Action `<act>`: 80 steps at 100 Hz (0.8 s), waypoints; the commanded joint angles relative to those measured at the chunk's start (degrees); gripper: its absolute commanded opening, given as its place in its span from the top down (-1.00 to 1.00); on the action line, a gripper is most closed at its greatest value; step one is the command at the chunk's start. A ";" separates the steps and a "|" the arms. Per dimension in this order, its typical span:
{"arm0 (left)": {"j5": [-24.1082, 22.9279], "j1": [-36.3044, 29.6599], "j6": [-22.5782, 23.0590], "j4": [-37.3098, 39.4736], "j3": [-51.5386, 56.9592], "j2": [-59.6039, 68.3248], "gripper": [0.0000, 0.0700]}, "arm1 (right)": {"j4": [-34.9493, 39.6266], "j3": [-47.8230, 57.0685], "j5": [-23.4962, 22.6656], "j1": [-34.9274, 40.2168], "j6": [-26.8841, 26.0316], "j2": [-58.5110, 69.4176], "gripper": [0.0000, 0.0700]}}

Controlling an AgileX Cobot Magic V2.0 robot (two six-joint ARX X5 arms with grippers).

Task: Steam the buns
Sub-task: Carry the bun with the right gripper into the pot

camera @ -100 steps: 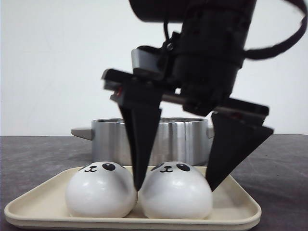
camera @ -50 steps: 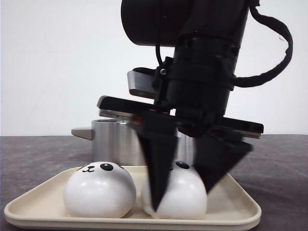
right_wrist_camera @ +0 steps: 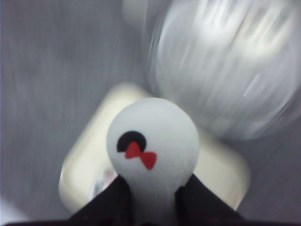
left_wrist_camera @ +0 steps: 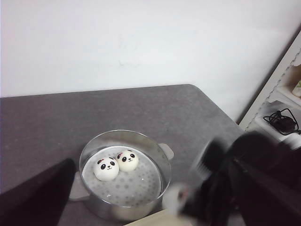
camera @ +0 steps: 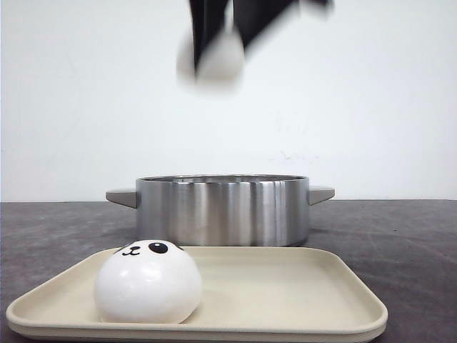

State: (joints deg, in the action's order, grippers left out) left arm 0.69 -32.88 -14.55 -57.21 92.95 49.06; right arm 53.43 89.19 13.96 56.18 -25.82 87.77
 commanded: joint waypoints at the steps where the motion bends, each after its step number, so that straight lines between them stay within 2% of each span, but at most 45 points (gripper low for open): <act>1: -0.42 -0.42 0.44 0.92 1.18 0.44 -0.82 | -1.38 4.13 3.98 -1.27 7.15 1.57 1.00; 8: -0.55 -0.42 0.42 1.49 1.18 0.44 -0.82 | -5.46 5.62 2.97 -4.22 8.92 2.21 1.00; 17: -0.55 -0.42 0.39 2.03 1.18 0.44 -0.82 | -8.24 5.62 -2.58 -9.05 8.81 3.76 1.00; 47: -0.55 -0.42 0.39 2.16 1.18 0.44 -0.82 | -5.97 5.62 -12.79 -18.88 11.41 18.03 1.00; 80: -0.55 -0.42 0.42 2.08 1.18 0.66 -0.82 | -5.88 5.62 -13.22 -19.54 13.00 27.06 0.99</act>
State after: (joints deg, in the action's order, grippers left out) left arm 0.25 -32.88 -14.55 -55.68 92.95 49.10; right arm 47.77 93.91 0.62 36.32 -13.67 113.25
